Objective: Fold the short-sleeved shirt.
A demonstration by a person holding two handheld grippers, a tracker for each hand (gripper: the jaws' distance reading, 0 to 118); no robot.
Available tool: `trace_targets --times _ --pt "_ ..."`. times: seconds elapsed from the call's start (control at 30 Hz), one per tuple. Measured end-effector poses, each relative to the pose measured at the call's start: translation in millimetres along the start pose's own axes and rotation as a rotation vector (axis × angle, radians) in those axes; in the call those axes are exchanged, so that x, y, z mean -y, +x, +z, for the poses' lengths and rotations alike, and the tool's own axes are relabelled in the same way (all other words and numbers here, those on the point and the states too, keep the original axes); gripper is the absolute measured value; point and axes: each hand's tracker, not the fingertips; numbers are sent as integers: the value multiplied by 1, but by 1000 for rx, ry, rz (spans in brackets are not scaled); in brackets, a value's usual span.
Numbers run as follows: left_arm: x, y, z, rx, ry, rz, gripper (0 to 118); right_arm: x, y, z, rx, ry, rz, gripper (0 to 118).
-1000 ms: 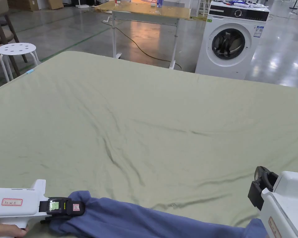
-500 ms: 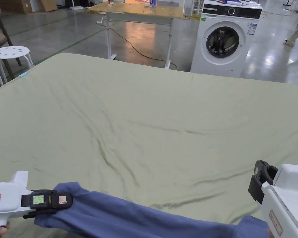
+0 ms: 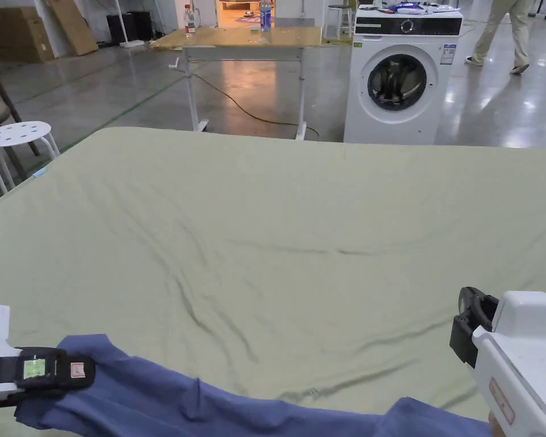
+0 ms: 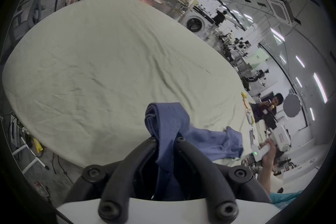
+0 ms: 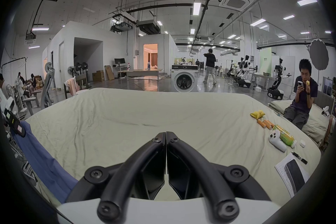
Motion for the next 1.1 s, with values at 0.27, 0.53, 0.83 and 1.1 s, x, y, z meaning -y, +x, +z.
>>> trace_targets --times 0.27,0.53,0.83,1.1 --pt "23 88 -36 225 -64 -21 7 3 2 3 2 5 -9 0" --pt "54 151 -139 152 -218 -121 7 8 15 11 26 -5 -24 0" --pt "89 176 -228 -6 -319 -137 7 17 27 19 62 -28 -20 0" --pt "84 179 -217 39 -331 -133 37 16 27 18 61 -33 -17 0"
